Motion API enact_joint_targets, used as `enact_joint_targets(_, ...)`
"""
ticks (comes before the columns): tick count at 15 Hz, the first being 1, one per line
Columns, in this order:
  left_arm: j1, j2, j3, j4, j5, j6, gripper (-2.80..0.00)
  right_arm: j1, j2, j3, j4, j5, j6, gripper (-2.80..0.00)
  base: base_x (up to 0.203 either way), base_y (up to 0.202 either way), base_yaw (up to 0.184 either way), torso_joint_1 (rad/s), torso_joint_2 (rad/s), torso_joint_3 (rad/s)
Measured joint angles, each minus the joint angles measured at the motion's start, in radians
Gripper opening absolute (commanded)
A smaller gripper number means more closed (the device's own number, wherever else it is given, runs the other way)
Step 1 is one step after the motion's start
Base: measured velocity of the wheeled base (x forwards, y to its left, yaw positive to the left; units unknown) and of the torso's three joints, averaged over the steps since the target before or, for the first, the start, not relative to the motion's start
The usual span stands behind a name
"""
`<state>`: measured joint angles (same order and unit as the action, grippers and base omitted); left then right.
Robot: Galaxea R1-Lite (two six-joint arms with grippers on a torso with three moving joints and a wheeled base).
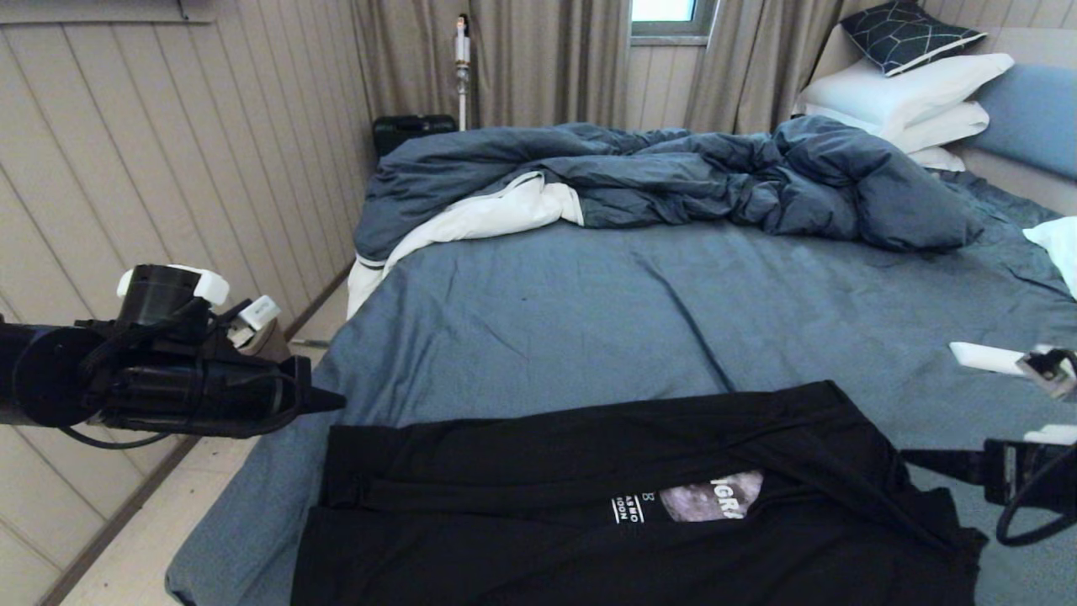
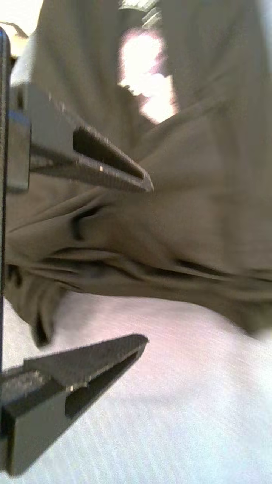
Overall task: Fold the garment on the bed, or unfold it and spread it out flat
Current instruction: Fold the black T-shirt
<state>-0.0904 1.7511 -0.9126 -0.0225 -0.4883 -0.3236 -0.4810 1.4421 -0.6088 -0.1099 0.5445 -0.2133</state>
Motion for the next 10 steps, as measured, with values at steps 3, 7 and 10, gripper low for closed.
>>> enact_joint_targets(3, -0.002, -0.009, 0.001, 0.0, 0.0, -0.003, -2.8, 0.014, -0.029, -0.131, 0.097, 0.008, 0.07, 0.0, 0.0, 0.0, 0.0, 0.0, 0.0, 0.0)
enact_joint_targets(7, -0.011, -0.016, 0.011, 0.0, 0.0, -0.01, -2.8, 0.114, 0.025, -0.24, 0.174, -0.012, 0.169, -2.8, 0.0, 0.0, 0.0, 0.0, 0.0, 0.0)
enact_joint_targets(10, -0.013, -0.014, 0.013, 0.0, 0.0, -0.01, -2.8, 0.196, 0.083, -0.263, 0.176, -0.083, 0.19, -2.8, 0.0, 0.0, 0.0, 0.0, 0.0, 0.0)
